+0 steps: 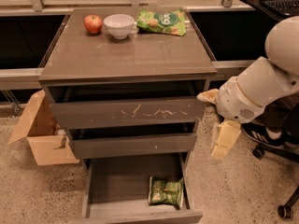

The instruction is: Pick green jalapeno chip bag from bottom drawer and place on counter

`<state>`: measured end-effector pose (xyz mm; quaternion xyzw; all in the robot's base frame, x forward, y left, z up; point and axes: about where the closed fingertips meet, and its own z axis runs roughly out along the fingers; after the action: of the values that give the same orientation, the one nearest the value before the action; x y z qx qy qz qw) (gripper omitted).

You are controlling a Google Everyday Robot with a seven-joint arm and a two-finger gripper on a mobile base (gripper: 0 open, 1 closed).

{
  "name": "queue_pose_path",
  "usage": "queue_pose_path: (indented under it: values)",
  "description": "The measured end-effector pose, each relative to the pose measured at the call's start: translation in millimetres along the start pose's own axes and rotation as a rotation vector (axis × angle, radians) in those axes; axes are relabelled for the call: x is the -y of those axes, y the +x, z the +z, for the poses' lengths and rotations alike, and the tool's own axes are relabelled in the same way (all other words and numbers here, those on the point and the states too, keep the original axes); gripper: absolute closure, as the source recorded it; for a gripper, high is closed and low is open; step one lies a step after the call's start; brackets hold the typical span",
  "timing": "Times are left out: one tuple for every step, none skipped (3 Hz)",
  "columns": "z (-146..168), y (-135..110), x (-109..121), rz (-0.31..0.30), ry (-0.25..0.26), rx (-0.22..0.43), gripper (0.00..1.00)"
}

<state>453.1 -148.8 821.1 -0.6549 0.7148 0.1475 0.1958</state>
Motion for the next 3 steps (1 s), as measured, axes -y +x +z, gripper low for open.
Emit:
queue_pose_path:
  values:
    - [0.3, 0.1, 0.0, 0.000, 0.000, 0.000, 0.00]
    - [36.1, 12.1, -0.6, -0.009, -0.042, 0.008, 0.00]
    - [89.0, 29.5, -3.1, -0.018, -0.047, 0.014, 0.00]
